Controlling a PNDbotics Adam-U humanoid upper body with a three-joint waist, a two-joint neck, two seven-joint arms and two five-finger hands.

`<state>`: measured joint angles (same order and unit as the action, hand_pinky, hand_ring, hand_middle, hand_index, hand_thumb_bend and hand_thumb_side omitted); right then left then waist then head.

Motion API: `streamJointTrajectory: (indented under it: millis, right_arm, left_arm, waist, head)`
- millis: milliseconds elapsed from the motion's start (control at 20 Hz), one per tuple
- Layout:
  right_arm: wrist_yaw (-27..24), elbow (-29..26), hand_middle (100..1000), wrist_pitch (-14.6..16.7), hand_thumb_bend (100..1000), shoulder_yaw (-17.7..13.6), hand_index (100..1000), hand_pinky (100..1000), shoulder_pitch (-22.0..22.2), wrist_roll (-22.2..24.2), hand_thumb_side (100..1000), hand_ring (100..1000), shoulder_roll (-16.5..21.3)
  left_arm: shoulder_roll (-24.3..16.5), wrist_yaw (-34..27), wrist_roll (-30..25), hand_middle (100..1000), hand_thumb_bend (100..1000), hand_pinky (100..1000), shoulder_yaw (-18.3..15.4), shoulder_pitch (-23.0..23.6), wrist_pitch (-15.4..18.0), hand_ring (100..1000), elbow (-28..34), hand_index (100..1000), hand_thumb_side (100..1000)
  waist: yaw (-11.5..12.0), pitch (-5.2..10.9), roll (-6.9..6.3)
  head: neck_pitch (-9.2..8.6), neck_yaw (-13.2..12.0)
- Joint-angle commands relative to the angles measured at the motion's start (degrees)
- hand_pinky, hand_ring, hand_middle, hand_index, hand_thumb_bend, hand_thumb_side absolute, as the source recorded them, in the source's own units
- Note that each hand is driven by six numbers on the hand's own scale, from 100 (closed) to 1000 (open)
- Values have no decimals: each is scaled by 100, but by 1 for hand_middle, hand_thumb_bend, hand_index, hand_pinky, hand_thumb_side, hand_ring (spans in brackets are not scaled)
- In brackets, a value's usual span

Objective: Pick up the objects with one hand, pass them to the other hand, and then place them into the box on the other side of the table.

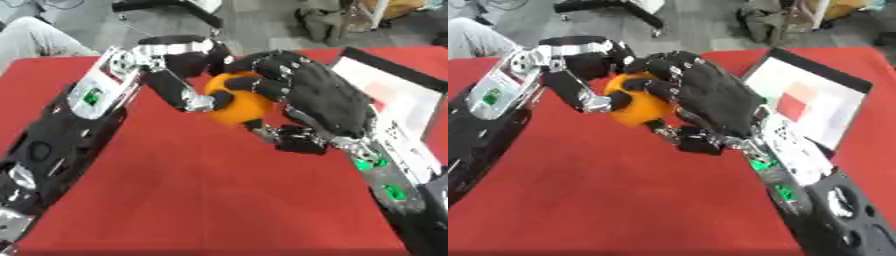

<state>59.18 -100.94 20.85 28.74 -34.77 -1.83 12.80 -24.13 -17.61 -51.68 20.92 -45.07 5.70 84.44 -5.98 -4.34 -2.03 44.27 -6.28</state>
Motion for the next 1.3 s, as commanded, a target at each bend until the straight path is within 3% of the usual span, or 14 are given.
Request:
streamJointTrajectory:
  millis: [50,100,250,350,500,700,850,1000,1300]
  right_arm:
    - [-23,252,240,-155,100,-54,374,617,-31,-350,449,332,63]
    - [-29,291,226,-160,100,-40,319,617,-26,-402,480,324,63]
    - [-35,402,231,-144,100,-8,274,629,-12,-444,481,338,64]
    - [-54,458,230,-122,100,5,263,632,-4,-421,506,343,64]
    - [-90,514,234,-74,100,30,260,636,4,-361,512,349,81]
    - [-137,546,236,-51,100,29,260,636,24,-331,517,352,110]
    - [-153,540,247,-68,100,-2,264,636,41,-351,520,363,118]
    - [-119,442,252,-201,100,-140,267,638,95,-560,527,366,150]
    - [99,228,248,-422,100,-384,270,641,149,-966,545,371,159]
  left_arm:
    - [29,-99,-29,389,100,686,14,-52,-17,414,336,610,175]
    - [38,-107,-29,408,100,692,-2,-28,-27,427,333,628,226]
    - [85,-164,-29,451,111,704,-142,70,-61,454,329,670,379]
    - [146,-212,-29,473,249,718,-325,164,-60,475,360,698,532]
    - [235,-302,-29,483,346,726,-690,326,-16,484,459,714,617]
    - [317,-413,-29,483,384,726,-1178,475,-88,484,480,714,643]
    - [353,-465,-10,485,406,725,-1296,526,-144,485,487,717,657]
    - [463,-502,207,488,402,724,-1665,724,-189,488,500,719,661]
    - [599,-389,677,492,396,723,-2340,1009,-600,493,712,721,668]
  waist:
    - [7,80,8]
    - [9,79,10]
    - [19,75,15]
    - [29,70,19]
    - [44,66,25]
    - [58,63,30]
    - [72,58,36]
    - [87,54,39]
    - [77,50,35]
  head:
    - [-15,33]
    - [-15,40]
    - [-15,70]
    - [-15,100]
    - [-15,172]
    - [-15,254]
    - [-15,318]
    - [-15,456]
    - [-15,701]
